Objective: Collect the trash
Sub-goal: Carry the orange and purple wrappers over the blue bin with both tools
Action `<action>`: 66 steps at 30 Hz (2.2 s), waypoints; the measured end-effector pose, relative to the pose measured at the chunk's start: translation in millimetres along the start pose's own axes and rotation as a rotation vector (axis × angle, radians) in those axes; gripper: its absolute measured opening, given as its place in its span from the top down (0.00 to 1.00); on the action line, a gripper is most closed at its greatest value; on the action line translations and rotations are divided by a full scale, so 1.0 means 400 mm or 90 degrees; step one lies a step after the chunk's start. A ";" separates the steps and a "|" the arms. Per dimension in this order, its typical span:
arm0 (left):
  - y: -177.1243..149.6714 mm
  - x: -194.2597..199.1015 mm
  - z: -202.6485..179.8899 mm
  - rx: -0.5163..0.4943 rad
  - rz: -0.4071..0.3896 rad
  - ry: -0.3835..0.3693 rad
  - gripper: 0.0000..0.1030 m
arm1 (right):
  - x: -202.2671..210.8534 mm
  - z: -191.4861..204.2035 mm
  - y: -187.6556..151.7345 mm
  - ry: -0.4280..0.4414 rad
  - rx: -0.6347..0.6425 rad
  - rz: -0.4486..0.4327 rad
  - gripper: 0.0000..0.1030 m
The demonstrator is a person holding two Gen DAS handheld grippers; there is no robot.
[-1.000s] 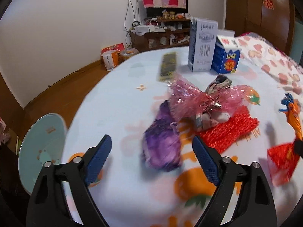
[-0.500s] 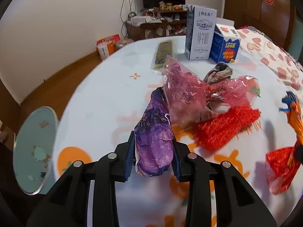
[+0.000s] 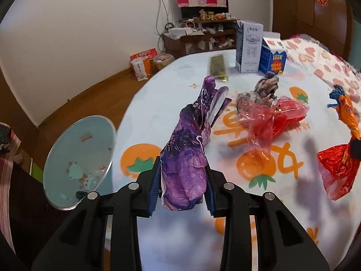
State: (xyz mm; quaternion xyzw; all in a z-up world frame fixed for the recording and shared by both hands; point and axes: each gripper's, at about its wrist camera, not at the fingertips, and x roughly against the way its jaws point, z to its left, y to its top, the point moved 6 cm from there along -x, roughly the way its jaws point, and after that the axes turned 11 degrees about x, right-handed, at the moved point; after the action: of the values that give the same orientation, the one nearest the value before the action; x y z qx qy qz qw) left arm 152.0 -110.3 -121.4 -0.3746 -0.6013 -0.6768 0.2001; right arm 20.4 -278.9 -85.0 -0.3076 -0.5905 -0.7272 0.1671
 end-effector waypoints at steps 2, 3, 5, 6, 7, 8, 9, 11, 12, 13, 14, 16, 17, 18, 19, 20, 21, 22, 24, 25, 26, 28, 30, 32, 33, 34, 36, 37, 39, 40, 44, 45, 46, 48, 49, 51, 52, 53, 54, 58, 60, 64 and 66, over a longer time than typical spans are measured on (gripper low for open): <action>-0.003 0.020 0.012 0.009 -0.006 -0.005 0.67 | 0.006 0.011 0.001 0.002 0.005 -0.002 0.81; -0.005 0.029 0.017 0.010 -0.010 -0.006 0.67 | 0.008 0.017 0.000 0.002 0.007 -0.002 0.81; -0.007 0.047 0.023 0.008 -0.020 -0.006 0.67 | 0.011 0.029 0.000 0.004 0.014 -0.004 0.81; -0.009 0.054 0.025 0.005 -0.024 -0.005 0.67 | 0.013 0.039 0.000 0.005 0.020 -0.005 0.81; -0.012 0.061 0.029 0.003 -0.028 -0.006 0.67 | 0.014 0.046 0.001 0.007 0.024 -0.005 0.81; -0.014 0.067 0.034 0.004 -0.029 -0.007 0.67 | 0.014 0.054 0.001 0.009 0.029 -0.006 0.81; -0.016 0.072 0.039 0.006 -0.030 -0.009 0.67 | 0.014 0.064 0.001 0.013 0.033 -0.005 0.81; -0.022 0.081 0.048 0.009 -0.030 -0.012 0.67 | 0.013 0.080 0.000 0.018 0.040 -0.004 0.81; -0.025 0.085 0.053 0.010 -0.030 -0.013 0.67 | 0.012 0.091 0.000 0.022 0.044 -0.003 0.81; -0.027 0.089 0.059 0.012 -0.030 -0.012 0.67 | 0.011 0.100 0.001 0.025 0.048 -0.002 0.81; -0.030 0.091 0.060 0.013 -0.031 -0.012 0.67 | 0.010 0.110 0.001 0.029 0.053 -0.001 0.81; -0.036 0.095 0.074 0.017 -0.031 -0.010 0.67 | 0.007 0.133 0.001 0.035 0.065 0.000 0.81; -0.037 0.095 0.077 0.019 -0.030 -0.011 0.67 | 0.005 0.143 0.000 0.039 0.070 0.001 0.81; -0.040 0.095 0.085 0.022 -0.030 -0.010 0.67 | 0.002 0.154 -0.001 0.042 0.074 0.003 0.81; -0.042 0.095 0.092 0.024 -0.030 -0.009 0.67 | 0.000 0.162 -0.001 0.044 0.077 0.004 0.81; -0.043 0.096 0.101 0.028 -0.030 -0.007 0.67 | -0.002 0.169 -0.001 0.047 0.080 0.005 0.81; -0.044 0.096 0.111 0.033 -0.030 -0.006 0.67 | -0.004 0.179 0.000 0.050 0.085 0.005 0.81; -0.045 0.096 0.121 0.037 -0.029 -0.005 0.67 | -0.006 0.189 0.002 0.053 0.089 0.006 0.81; -0.045 0.097 0.145 0.047 -0.031 0.002 0.67 | -0.011 0.205 0.005 0.059 0.096 0.007 0.81; -0.044 0.097 0.155 0.050 -0.032 0.006 0.67 | -0.015 0.215 0.007 0.064 0.099 0.007 0.81; -0.044 0.097 0.169 0.056 -0.033 0.011 0.67 | -0.016 0.223 0.006 0.067 0.101 0.007 0.81; -0.043 0.096 0.194 0.066 -0.033 0.020 0.67 | -0.023 0.245 0.009 0.076 0.110 0.008 0.81; -0.042 0.093 0.222 0.080 -0.033 0.028 0.67 | -0.029 0.272 0.012 0.087 0.119 0.007 0.81; -0.042 0.092 0.246 0.095 -0.032 0.032 0.67 | -0.037 0.301 0.016 0.100 0.129 0.008 0.81; -0.042 0.091 0.257 0.101 -0.032 0.035 0.67 | -0.039 0.311 0.018 0.104 0.133 0.008 0.81; -0.042 0.089 0.267 0.105 -0.032 0.039 0.67 | -0.041 0.323 0.018 0.108 0.138 0.009 0.81; -0.040 0.088 0.288 0.116 -0.033 0.045 0.67 | -0.047 0.351 0.019 0.120 0.147 0.010 0.81; -0.039 0.088 0.297 0.120 -0.034 0.048 0.67 | -0.049 0.364 0.020 0.124 0.150 0.011 0.81; -0.034 0.086 0.321 0.129 -0.037 0.056 0.67 | -0.057 0.389 0.025 0.133 0.159 0.011 0.81; -0.033 0.085 0.332 0.135 -0.037 0.058 0.67 | -0.060 0.401 0.028 0.138 0.162 0.011 0.81; -0.025 0.080 0.380 0.154 -0.040 0.073 0.67 | -0.077 0.450 0.040 0.159 0.175 0.013 0.81; -0.022 0.080 0.392 0.159 -0.042 0.077 0.67 | -0.082 0.464 0.043 0.163 0.180 0.013 0.81; -0.018 0.079 0.403 0.163 -0.043 0.081 0.67 | -0.087 0.479 0.047 0.167 0.183 0.013 0.81; -0.010 0.078 0.432 0.173 -0.047 0.093 0.67 | -0.097 0.500 0.054 0.176 0.188 0.012 0.81; -0.007 0.077 0.445 0.177 -0.049 0.097 0.67 | -0.100 0.511 0.056 0.178 0.190 0.012 0.81; 0.000 0.075 0.478 0.189 -0.051 0.109 0.67 | -0.111 0.536 0.065 0.184 0.196 0.012 0.81; 0.002 0.073 0.491 0.193 -0.052 0.113 0.67 | -0.118 0.549 0.070 0.188 0.199 0.012 0.81; 0.005 0.071 0.507 0.198 -0.052 0.120 0.67 | -0.122 0.559 0.074 0.190 0.201 0.011 0.81; 0.009 0.067 0.522 0.203 -0.052 0.126 0.67 | -0.129 0.573 0.079 0.192 0.206 0.010 0.81; 0.025 0.052 0.568 0.213 -0.052 0.143 0.67 | -0.158 0.627 0.096 0.203 0.215 0.011 0.81; 0.033 0.042 0.582 0.217 -0.051 0.151 0.67 | -0.179 0.657 0.107 0.209 0.223 0.012 0.81; 0.047 0.016 0.605 0.221 -0.048 0.164 0.67 | -0.226 0.708 0.117 0.213 0.236 0.019 0.81; 0.054 -0.002 0.622 0.224 -0.041 0.171 0.67 | -0.260 0.729 0.119 0.215 0.239 0.032 0.81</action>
State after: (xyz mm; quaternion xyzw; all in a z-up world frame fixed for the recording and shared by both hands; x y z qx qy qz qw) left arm 234.5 124.9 -108.6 -0.2211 -0.6897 -0.6114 0.3187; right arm 200.9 -22.7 -83.1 -0.1600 -0.6712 -0.6415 0.3353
